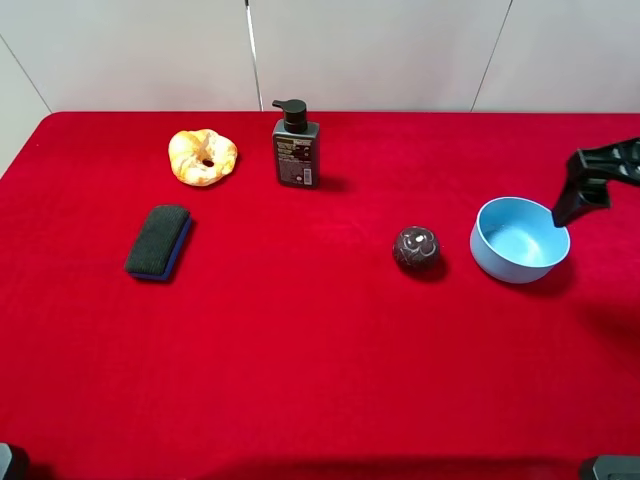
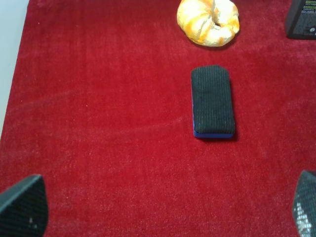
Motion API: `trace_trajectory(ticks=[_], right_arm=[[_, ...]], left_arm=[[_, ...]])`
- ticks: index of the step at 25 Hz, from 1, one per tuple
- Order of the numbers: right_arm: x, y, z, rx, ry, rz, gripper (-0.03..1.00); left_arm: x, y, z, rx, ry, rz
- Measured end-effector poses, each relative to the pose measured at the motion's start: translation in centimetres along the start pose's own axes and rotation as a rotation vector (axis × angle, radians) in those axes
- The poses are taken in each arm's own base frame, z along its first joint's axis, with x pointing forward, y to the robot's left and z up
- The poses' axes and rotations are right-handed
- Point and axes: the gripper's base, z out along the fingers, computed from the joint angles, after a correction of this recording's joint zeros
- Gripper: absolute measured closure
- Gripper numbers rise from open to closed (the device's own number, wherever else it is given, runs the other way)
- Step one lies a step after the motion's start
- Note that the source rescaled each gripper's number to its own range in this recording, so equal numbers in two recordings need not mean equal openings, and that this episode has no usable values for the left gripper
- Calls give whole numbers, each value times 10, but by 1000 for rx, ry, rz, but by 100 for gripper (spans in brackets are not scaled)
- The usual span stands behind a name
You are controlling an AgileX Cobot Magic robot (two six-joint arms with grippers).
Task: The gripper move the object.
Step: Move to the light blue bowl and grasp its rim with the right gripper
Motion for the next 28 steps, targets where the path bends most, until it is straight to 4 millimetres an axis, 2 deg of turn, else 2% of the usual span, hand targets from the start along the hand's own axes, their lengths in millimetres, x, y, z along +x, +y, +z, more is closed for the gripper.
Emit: trace_trajectory(ticks=[4,9,13,17,23,28], right_arm=[[-23,1,22,5,30,-2,-3],[-36,2,46,10,77,-6,-3],[-41,-2,67,16,108,-10,-3],[-44,-13,84,25,129,26,-3],[-48,-27,98,30,114,55,-3],[-49,-28,115,27,133,57,-3]], left_arm=[[0,0,0,0,0,0],[0,0,0,0,0,0],[0,0,0,0,0,0],[0,0,0,0,0,0],[0,0,0,0,0,0],[0,0,0,0,0,0]])
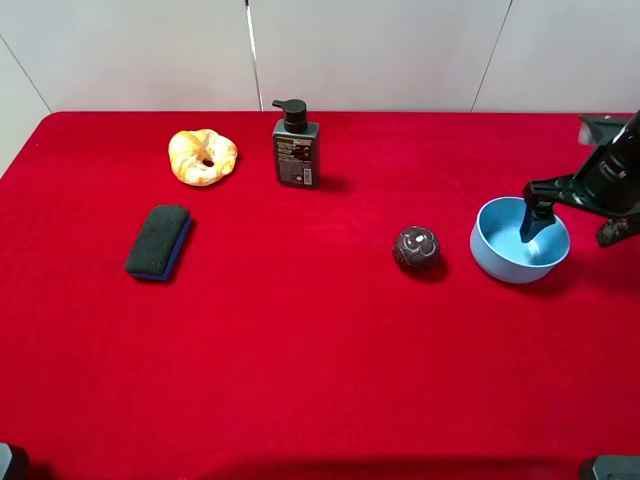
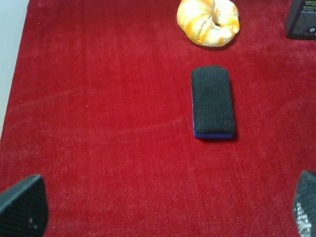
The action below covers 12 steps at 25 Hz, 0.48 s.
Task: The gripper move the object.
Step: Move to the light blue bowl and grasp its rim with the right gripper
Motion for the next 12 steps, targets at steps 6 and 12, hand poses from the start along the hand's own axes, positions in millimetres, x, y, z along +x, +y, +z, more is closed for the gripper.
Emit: trace_trajectory(ticks=[6,12], right_arm=[[-1,0,11,-1,21,-1,-3],[-1,1,19,-10,31,0,-3]], left_arm=[[0,0,0,0,0,0],[0,0,0,0,-1,0]])
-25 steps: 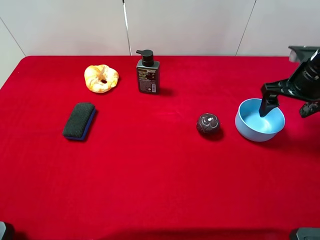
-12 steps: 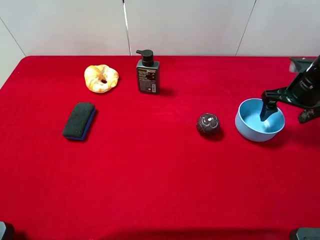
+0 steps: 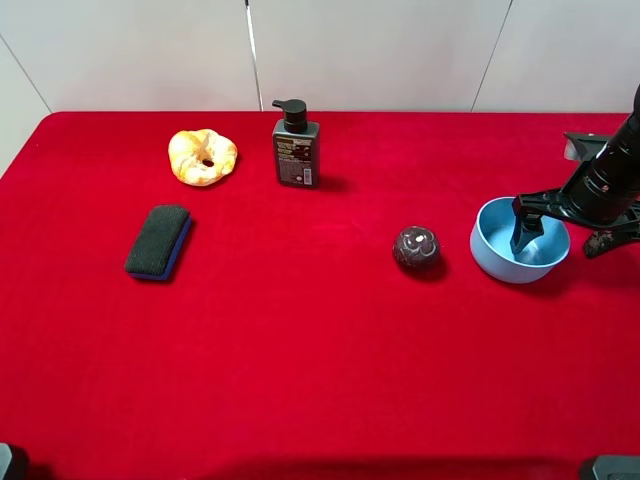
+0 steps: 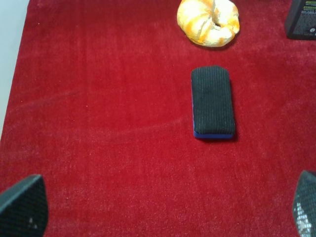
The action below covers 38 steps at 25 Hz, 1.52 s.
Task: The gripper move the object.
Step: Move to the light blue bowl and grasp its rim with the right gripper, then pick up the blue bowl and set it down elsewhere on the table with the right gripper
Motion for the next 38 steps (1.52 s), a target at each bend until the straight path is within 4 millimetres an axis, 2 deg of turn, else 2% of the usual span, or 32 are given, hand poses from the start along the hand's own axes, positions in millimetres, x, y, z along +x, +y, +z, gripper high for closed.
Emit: trace_trajectory(ticks=[3,4,9,17,21,22,38], right_arm=[[0,0,0,-1,-2,2,-3],[0,0,0,-3,-2,4,0],[0,0,0,-3,-5,4,29],[-1,0,0,-3,-11,-1,67],[-3,0,0,-3,-28,-1,95],[-3,1,0,-6,-32,3,97],[0,1,-4,-7,-15,2,97]], left_arm=[[0,0,0,0,0,0],[0,0,0,0,0,0],[0,0,0,0,0,0],[0,0,0,0,0,0],[0,0,0,0,0,0],[0,0,0,0,0,0],[0,0,0,0,0,0]])
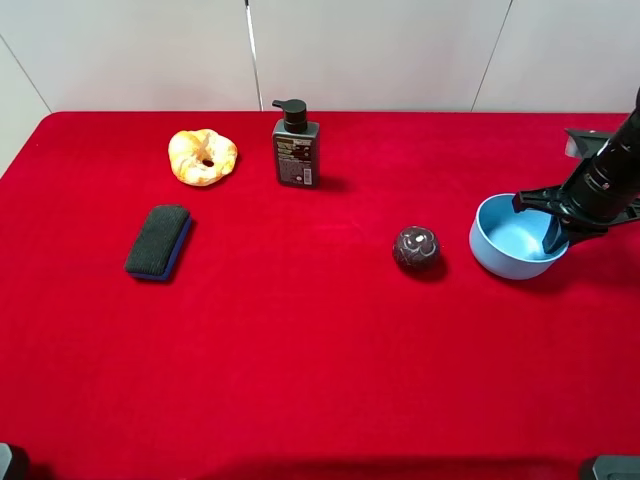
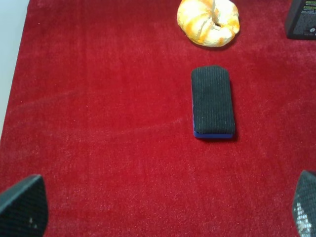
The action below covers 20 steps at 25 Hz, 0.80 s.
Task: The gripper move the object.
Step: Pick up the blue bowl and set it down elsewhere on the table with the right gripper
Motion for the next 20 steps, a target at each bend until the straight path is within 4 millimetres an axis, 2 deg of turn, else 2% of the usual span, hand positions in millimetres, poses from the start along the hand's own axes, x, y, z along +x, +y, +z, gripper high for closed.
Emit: trace_trajectory(ticks=[11,13,19,20], right_arm=[[10,3,-48,-14,-46,-2,97],[11,3,-52,-15,-46,3,97],[23,4,-84,-26,-76,-4,97],[23,4,-84,-26,-76,-4,97]], left_arm=[[0,0,0,0,0,0],[0,0,0,0,0,0],[0,0,0,0,0,0],[0,0,0,0,0,0]])
